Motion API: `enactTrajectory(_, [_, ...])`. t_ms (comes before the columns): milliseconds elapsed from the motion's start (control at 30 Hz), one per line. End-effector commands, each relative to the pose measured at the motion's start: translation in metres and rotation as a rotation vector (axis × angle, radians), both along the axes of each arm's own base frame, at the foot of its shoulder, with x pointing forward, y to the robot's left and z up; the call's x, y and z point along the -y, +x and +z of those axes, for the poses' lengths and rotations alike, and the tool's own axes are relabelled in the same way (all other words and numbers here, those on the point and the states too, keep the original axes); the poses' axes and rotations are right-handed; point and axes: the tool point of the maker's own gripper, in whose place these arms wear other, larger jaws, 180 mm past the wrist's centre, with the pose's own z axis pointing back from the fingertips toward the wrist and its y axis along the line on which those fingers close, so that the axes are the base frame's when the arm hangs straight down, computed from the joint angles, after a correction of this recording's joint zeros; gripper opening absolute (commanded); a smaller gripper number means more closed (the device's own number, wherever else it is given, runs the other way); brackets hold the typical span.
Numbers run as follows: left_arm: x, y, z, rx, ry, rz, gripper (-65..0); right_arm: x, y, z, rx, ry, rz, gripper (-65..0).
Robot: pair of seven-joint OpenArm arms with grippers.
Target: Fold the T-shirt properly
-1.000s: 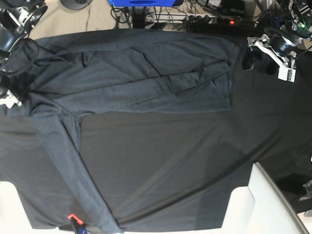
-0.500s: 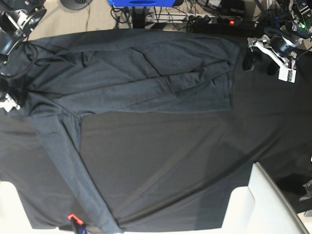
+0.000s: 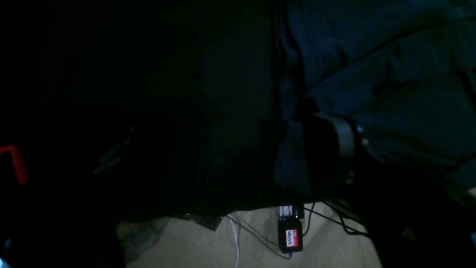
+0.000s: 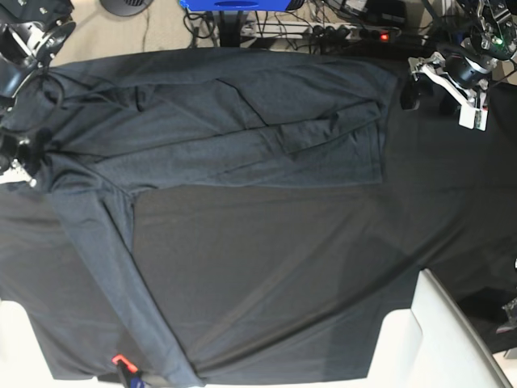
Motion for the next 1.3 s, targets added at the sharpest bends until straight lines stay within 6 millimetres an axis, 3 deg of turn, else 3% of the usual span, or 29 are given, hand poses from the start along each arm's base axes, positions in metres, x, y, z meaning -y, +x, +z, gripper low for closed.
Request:
enactTrajectory(0, [-0.004, 0.006, 0.01, 0.039, 0.006, -0.006, -11.0, 0.018, 0.013, 0.019, 0.051, -0.039, -0.012, -65.0])
enactTrajectory(267, [-0.005, 0.007, 0.011, 0.041, 0.007, -0.007, -11.0, 0.033, 0.006, 0.022, 0.036, -0.067, -0.02, -65.0])
enactTrajectory(600, [-0.004, 0.016, 0.014, 0.062, 0.005, -0.005, -11.0, 0.03, -0.013, 0.012, -0.026, -0.046, -0.008, -65.0])
enactTrajectory(867, [-0.005, 0.017, 0.014, 0.062, 0.006, -0.006, -11.0, 0.035, -0.014, 0.023, -0.011, -0.09, 0.001, -65.0])
enactTrajectory(1267, [-0.005, 0.017, 0.014, 0.062, 0.006, -0.006, -11.0, 0.039, -0.014, 0.023, -0.015, -0.095, -0.017, -65.0])
